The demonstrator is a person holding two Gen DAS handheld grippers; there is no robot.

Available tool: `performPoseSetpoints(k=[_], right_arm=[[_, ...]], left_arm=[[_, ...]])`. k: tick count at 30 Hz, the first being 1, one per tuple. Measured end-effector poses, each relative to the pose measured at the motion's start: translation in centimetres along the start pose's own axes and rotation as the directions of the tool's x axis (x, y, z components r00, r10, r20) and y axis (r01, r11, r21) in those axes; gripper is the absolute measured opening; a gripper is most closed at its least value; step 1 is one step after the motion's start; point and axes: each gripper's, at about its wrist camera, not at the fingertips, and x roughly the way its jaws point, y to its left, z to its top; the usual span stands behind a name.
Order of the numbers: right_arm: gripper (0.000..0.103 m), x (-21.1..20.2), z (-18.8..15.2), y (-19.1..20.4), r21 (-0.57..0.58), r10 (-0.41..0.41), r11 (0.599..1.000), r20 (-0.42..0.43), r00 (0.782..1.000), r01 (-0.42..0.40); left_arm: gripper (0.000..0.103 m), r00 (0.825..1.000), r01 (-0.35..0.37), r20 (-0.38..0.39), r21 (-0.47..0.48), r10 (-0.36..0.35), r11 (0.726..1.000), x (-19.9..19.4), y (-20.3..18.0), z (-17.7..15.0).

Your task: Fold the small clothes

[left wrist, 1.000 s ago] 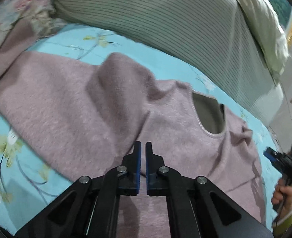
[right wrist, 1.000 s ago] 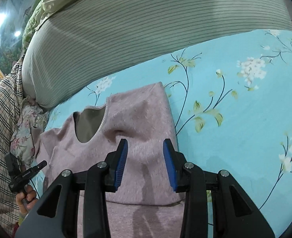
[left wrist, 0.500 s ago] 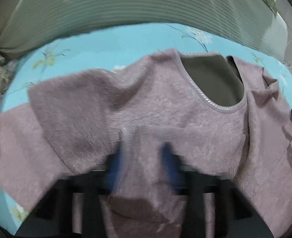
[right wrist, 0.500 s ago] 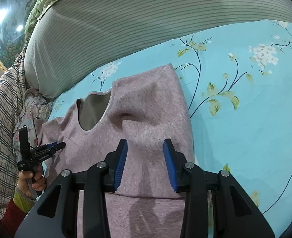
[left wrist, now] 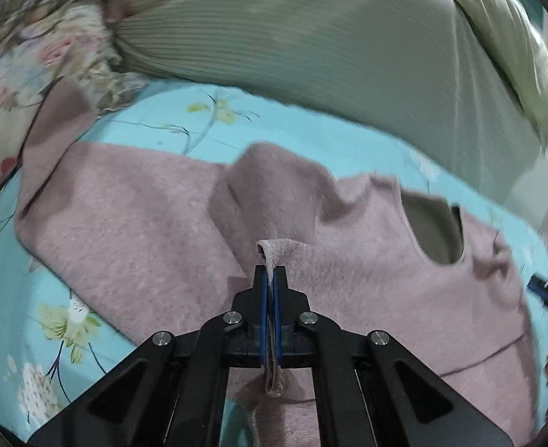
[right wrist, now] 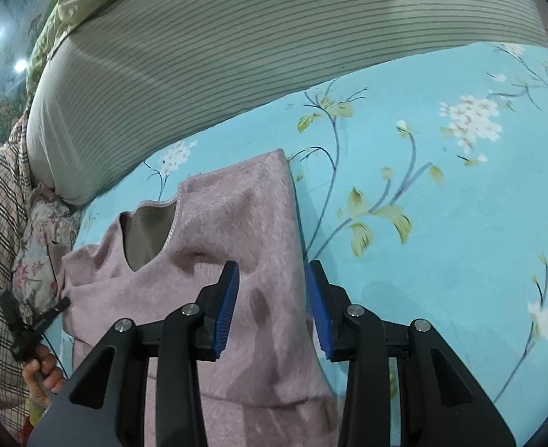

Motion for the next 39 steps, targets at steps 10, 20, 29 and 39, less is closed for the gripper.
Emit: performPoseSetpoints(k=[10,20,29,39], right_arm=[[0.007,1.6,0.2,-1.1,0.040,0.057,0.998,-0.003,0.998,-0.057],[0.019,1.1,0.0,-2.4,0.033,-0.157,0.987,-0.003,0.988,0.157],[0.027,2.9,1.0,4.3,-0.193,-0.038,0.981,-0.074,0.997,0.023],[0.039,1.6,3.6,2.3,-0.038,0.001,0.999,0.050,0.999,0.000]], left_arm=[[0.000,1.000,-0.016,-0.024,-0.013,0.015,1.000,0.3,-0.4,-0.8],[0.000,0.997,0.005,-0.074,0.039,-0.002,0.999,2.6,-3.0,-1.8],[0.001,0.998,0.007,-0.059,0.048,-0.005,0.999,2.3,-2.7,-1.9],[0.005,0.998,-0.010,-0.062,0.038,0.012,0.999,1.0,-1.5,-1.6]])
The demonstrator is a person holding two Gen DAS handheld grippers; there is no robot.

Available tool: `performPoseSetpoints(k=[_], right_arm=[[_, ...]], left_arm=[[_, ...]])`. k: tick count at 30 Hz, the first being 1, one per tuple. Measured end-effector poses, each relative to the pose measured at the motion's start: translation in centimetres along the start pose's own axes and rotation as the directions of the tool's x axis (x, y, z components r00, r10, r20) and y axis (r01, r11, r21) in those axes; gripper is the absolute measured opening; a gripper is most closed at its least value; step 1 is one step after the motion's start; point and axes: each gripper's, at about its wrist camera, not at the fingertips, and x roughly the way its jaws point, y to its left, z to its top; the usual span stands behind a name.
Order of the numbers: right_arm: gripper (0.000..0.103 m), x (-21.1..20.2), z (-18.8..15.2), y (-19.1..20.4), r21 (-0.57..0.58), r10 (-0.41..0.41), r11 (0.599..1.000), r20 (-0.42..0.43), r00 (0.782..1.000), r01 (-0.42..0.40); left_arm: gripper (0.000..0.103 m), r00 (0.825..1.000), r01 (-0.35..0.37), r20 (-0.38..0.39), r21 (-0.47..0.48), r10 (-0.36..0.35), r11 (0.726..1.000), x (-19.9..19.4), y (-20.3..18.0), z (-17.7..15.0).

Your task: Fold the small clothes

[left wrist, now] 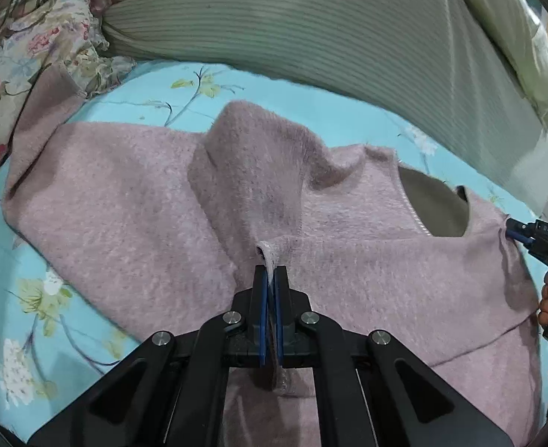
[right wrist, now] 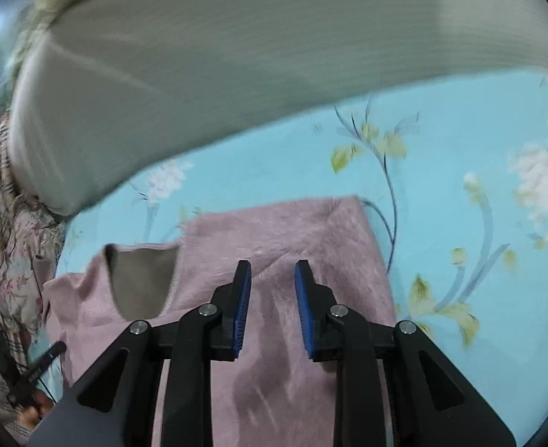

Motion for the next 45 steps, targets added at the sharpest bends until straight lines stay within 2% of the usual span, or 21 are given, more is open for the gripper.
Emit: performPoseSetpoints(k=[2,4,6,8,12,14,17,22,24,26,28,29,30,31,32,36,40,43,45], right_arm=[[0.046,-1.4,-0.9,0.8,-0.015,0.026,1.000,-0.002,1.000,-0.026],[0.046,-2.5,-2.5,1.6,-0.030,0.041,0.999,-0.019,0.999,-0.042],[0.046,-3.0,-4.4,2.8,-0.033,0.071,0.997,-0.048,0.996,-0.072],[0.047,-3.4,-6.1,3.8,-0.035,0.098,0.994,-0.067,0.993,-0.100],[0.047,-4.5,-9.8,5.5,-0.019,0.152,0.988,-0.113,0.982,-0.155],[0.047,-4.9,-11.4,6.0,-0.008,0.170,0.985,-0.137,0.976,-0.173],[0.047,-5.5,-13.2,6.5,0.002,0.190,0.981,-0.163,0.968,-0.192],[0.047,-5.7,-14.8,7.5,0.008,0.201,0.979,-0.202,0.958,-0.204],[0.047,-5.7,-15.2,7.6,0.017,0.201,0.979,-0.206,0.958,-0.202],[0.047,-5.7,-15.4,7.5,0.028,0.196,0.981,-0.208,0.958,-0.194],[0.047,-5.6,-15.5,7.3,0.038,0.193,0.981,-0.215,0.957,-0.189],[0.047,-5.6,-15.6,7.3,0.039,0.190,0.982,-0.217,0.957,-0.186],[0.047,-5.6,-15.7,7.2,0.040,0.188,0.982,-0.219,0.958,-0.184],[0.047,-5.7,-15.8,7.2,0.042,0.188,0.982,-0.218,0.958,-0.184],[0.047,-5.8,-15.8,7.2,0.044,0.192,0.981,-0.215,0.957,-0.187],[0.047,-6.4,-15.8,7.4,0.047,0.208,0.978,-0.197,0.958,-0.203],[0.047,-7.1,-15.9,7.9,0.051,0.234,0.972,-0.173,0.957,-0.229],[0.047,-7.6,-16.1,8.1,0.057,0.245,0.969,-0.159,0.956,-0.238],[0.047,-8.0,-16.2,8.0,0.065,0.248,0.968,-0.151,0.957,-0.241]], left_arm=[[0.006,1.000,-0.003,0.016,-0.009,0.003,1.000,-1.0,0.8,0.0],[0.008,1.000,-0.008,0.029,-0.030,0.009,1.000,-2.1,2.0,-0.1],[0.020,0.999,-0.032,0.036,-0.071,0.034,0.997,-2.9,3.9,-0.2],[0.041,0.997,-0.060,0.048,-0.120,0.066,0.991,-3.7,6.1,-0.2],[0.049,0.984,-0.161,0.042,-0.209,0.173,0.965,-4.4,11.0,0.4],[0.055,0.972,-0.215,0.037,-0.244,0.231,0.946,-4.5,13.2,1.0],[0.060,0.938,-0.330,0.030,-0.238,0.346,0.914,-4.1,15.9,2.7],[0.064,0.891,-0.448,0.017,-0.126,0.454,0.885,-0.8,17.8,7.2],[0.067,0.862,-0.505,0.009,-0.066,0.507,0.861,1.3,18.0,9.1],[0.068,0.825,-0.565,-0.017,-0.017,0.565,0.825,3.7,18.8,10.7],[0.069,0.805,-0.592,-0.057,0.000,0.591,0.806,5.5,19.9,11.7],[0.063,0.808,-0.587,-0.078,-0.016,0.584,0.809,6.3,20.9,12.2],[0.054,0.821,-0.570,-0.079,-0.043,0.566,0.821,6.5,21.4,12.4],[0.021,0.842,-0.538,-0.082,-0.079,0.532,0.839,6.3,22.1,12.6],[0.004,0.861,-0.507,-0.092,-0.118,0.499,0.854,6.1,22.7,12.8],[0.003,0.902,-0.427,-0.016,-0.188,0.431,0.885,2.8,22.7,12.3],[0.003,0.953,-0.264,0.082,-0.244,0.291,0.933,-2.3,20.8,10.5],[0.003,0.973,-0.139,0.145,-0.261,0.181,0.955,-5.9,17.9,8.8],[0.003,0.976,-0.041,0.198,-0.245,0.092,0.969,-8.4,14.5,7.2]])
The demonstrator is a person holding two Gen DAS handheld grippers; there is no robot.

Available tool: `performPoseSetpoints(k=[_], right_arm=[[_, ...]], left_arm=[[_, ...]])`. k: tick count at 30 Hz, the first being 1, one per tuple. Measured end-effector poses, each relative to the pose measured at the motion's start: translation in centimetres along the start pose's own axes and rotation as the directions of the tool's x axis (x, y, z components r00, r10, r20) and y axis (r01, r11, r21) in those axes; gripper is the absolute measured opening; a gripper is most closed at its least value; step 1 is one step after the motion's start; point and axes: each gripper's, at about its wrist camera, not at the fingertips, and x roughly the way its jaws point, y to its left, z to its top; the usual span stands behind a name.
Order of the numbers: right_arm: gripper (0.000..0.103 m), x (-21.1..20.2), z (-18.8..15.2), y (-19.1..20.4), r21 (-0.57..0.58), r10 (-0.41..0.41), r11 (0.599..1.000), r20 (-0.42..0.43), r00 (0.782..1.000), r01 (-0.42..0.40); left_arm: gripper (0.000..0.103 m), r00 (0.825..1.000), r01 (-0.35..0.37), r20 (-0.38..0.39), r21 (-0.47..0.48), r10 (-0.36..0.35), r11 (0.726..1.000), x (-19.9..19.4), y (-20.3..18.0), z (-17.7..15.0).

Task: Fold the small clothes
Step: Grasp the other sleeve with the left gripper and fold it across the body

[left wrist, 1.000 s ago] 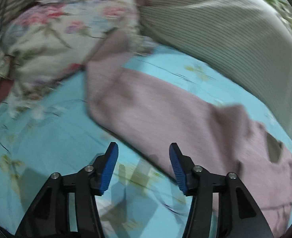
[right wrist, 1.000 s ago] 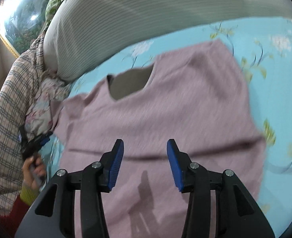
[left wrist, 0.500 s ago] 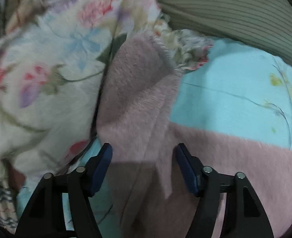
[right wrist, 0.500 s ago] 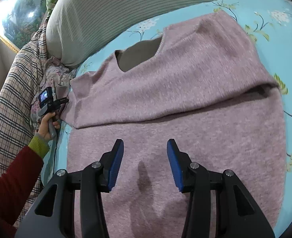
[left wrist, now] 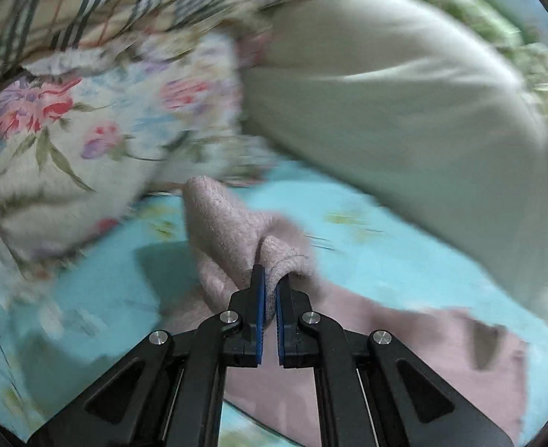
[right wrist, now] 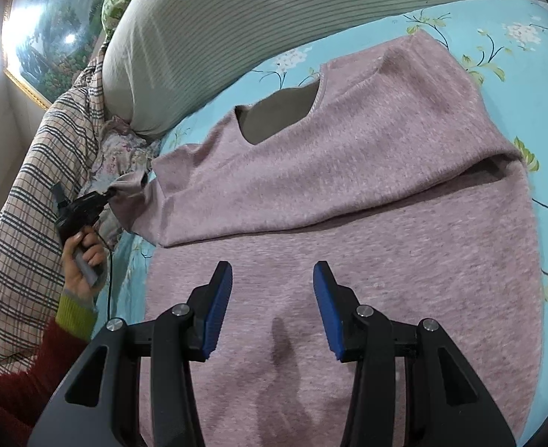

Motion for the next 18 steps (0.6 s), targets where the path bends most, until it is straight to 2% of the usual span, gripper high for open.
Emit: performPoseSetpoints(k=[2,4,9,13,18], right_arm=[[0.047,-0.6,-0.1,-0.2,0.005,-0.002,1.000,0.012,1.000,0.002],[0.047,-1.2,-0.1,-0.4,0.006,-0.004,1.000,0.023,1.000,0.004],[0.047,-3.1,-0.2,-2.0,0.040,-0.024,0.999,0.066,0.998,0.022],[0.047,-4.2,-0.2,-4.0,0.099,-0.049,0.994,0.103,0.994,0.039],[0.047,-5.3,0.3,-5.6,0.138,-0.074,0.989,0.137,0.988,0.055]], left_arm=[[0.003,0.996,0.088,0.010,0.002,-0.088,0.996,-1.9,-3.1,-1.6],[0.003,0.984,0.177,0.011,0.009,-0.177,0.984,-3.6,-6.7,-3.1],[0.003,0.932,0.363,-0.022,0.072,-0.362,0.929,-5.1,-16.3,-6.2],[0.003,0.895,0.444,-0.110,0.140,-0.432,0.885,-4.1,-24.2,-9.7],[0.003,0.866,0.482,-0.247,0.185,-0.434,0.856,0.1,-31.1,-14.9]])
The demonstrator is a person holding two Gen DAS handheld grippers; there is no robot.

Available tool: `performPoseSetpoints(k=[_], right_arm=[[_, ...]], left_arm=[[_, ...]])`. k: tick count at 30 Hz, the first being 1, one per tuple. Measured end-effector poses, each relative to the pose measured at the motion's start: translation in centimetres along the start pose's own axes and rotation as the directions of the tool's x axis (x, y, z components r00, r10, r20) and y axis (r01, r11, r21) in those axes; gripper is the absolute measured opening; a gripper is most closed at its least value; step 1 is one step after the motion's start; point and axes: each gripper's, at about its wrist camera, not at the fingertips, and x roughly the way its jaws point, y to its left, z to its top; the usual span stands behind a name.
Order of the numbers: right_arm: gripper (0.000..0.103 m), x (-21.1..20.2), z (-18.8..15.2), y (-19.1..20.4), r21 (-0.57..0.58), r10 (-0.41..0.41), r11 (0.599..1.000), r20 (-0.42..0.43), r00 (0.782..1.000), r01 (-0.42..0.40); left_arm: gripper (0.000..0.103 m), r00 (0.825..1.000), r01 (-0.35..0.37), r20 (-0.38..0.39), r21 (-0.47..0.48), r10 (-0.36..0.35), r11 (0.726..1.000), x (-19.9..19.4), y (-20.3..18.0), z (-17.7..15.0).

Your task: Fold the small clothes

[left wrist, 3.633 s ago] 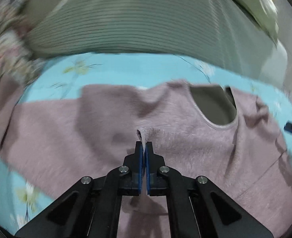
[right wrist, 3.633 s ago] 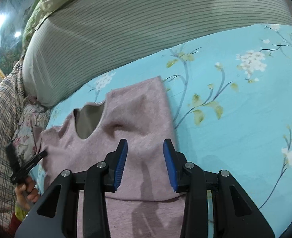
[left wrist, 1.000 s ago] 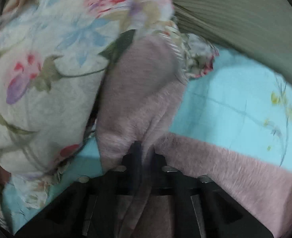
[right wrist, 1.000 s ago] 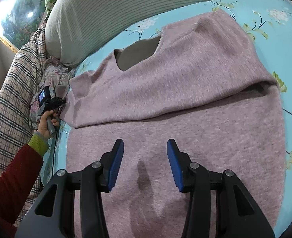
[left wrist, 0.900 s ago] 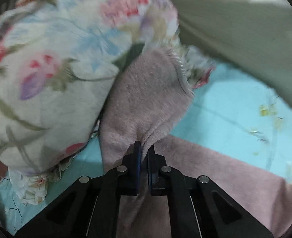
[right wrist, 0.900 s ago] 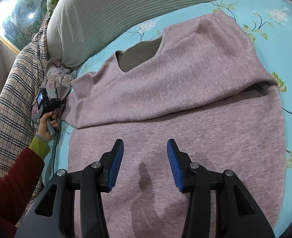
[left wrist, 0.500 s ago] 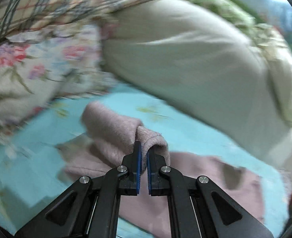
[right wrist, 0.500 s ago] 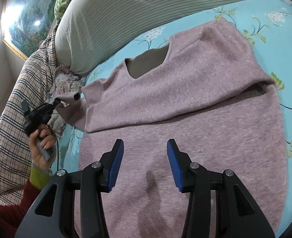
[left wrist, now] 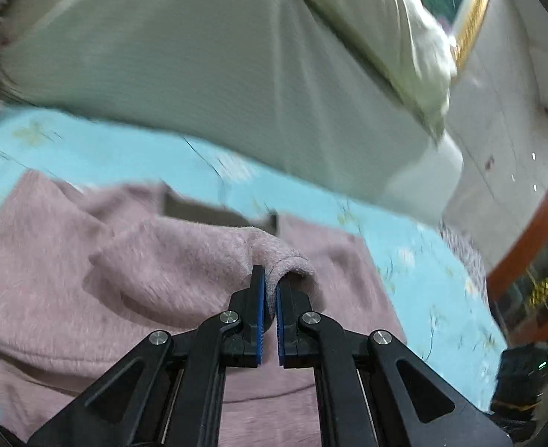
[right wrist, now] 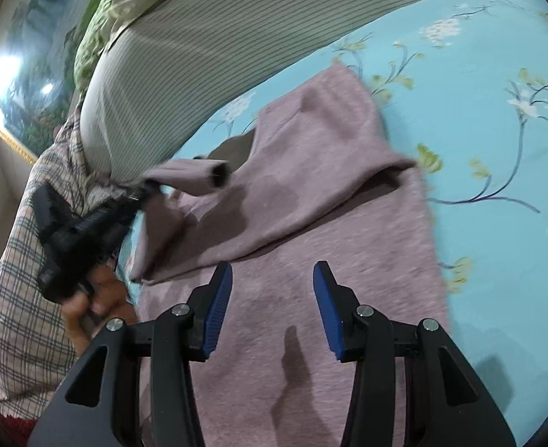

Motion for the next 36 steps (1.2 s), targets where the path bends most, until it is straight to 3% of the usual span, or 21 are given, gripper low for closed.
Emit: performPoseSetpoints(k=[6,9,10,11,12,15,18,20,23,25,27,29,33,34,36], right_arm=[[0.047,0.2,1.4,-0.1,0.000,-0.003,1.000,0.010,1.000,0.003],[0.047,1.1,2.0,0.4,-0.007,0.004,1.000,0.006,1.000,-0.004],[0.047,1.7,2.3,0.8,-0.012,0.008,1.000,-0.001,1.000,-0.008],[0.047,2.2,2.5,1.1,-0.015,0.013,1.000,-0.008,1.000,-0.014],[0.047,2.9,2.8,1.3,-0.014,0.022,1.000,-0.019,1.000,-0.022],[0.047,5.1,3.3,1.8,0.002,0.040,0.999,-0.051,0.998,-0.040],[0.047,7.4,4.0,2.0,0.037,0.060,0.998,-0.078,0.995,-0.057],[0.047,9.0,4.3,2.1,0.083,0.089,0.993,-0.107,0.990,-0.080],[0.047,10.6,4.0,2.3,0.154,0.148,0.980,-0.143,0.979,-0.125],[0.047,11.3,3.6,2.9,0.184,0.197,0.968,-0.149,0.969,-0.168],[0.051,12.3,3.1,3.8,0.203,0.223,0.961,-0.157,0.962,-0.190],[0.061,13.4,3.0,4.5,0.206,0.217,0.962,-0.164,0.962,-0.182],[0.062,15.5,4.4,4.7,0.214,0.188,0.963,-0.112,0.976,-0.161],[0.060,16.0,5.0,4.5,0.217,0.160,0.967,-0.102,0.982,-0.135],[0.007,16.4,6.0,4.2,0.218,0.136,0.970,-0.099,0.986,-0.112]], left_arm=[[0.008,0.987,-0.033,-0.153,0.046,0.039,0.998,7.2,-1.4,-3.0],[0.030,0.982,-0.018,-0.190,0.028,0.023,0.999,6.7,-0.2,-4.5],[0.046,0.981,-0.021,-0.194,0.024,0.025,0.999,6.2,0.1,-4.8],[0.056,0.981,-0.032,-0.189,0.027,0.036,0.999,5.6,0.4,-5.0],[0.058,0.983,-0.039,-0.178,0.031,0.044,0.999,4.5,0.8,-5.3],[0.059,0.983,-0.073,-0.164,0.050,0.081,0.996,1.1,2.6,-6.7],[0.059,0.976,-0.188,-0.105,0.048,0.192,0.981,-2.7,5.6,-7.2],[0.059,0.954,-0.293,-0.068,0.011,0.293,0.956,-4.9,8.3,-7.1],[0.059,0.902,-0.432,-0.044,-0.092,0.430,0.897,-7.9,13.4,-7.0],[0.059,0.884,-0.467,-0.050,-0.139,0.465,0.873,-8.9,15.7,-7.2],[0.059,0.884,-0.468,-0.074,-0.179,0.462,0.865,-9.0,17.2,-7.4],[0.058,0.888,-0.459,-0.094,-0.203,0.450,0.865,-8.5,18.1,-7.6],[0.056,0.873,-0.488,-0.112,-0.183,0.475,0.853,-7.4,18.7,-7.2],[0.055,0.869,-0.495,-0.119,-0.182,0.480,0.850,-7.0,18.9,-7.0],[0.054,0.864,-0.503,-0.128,-0.183,0.487,0.845,-6.2,19.0,-6.3]])
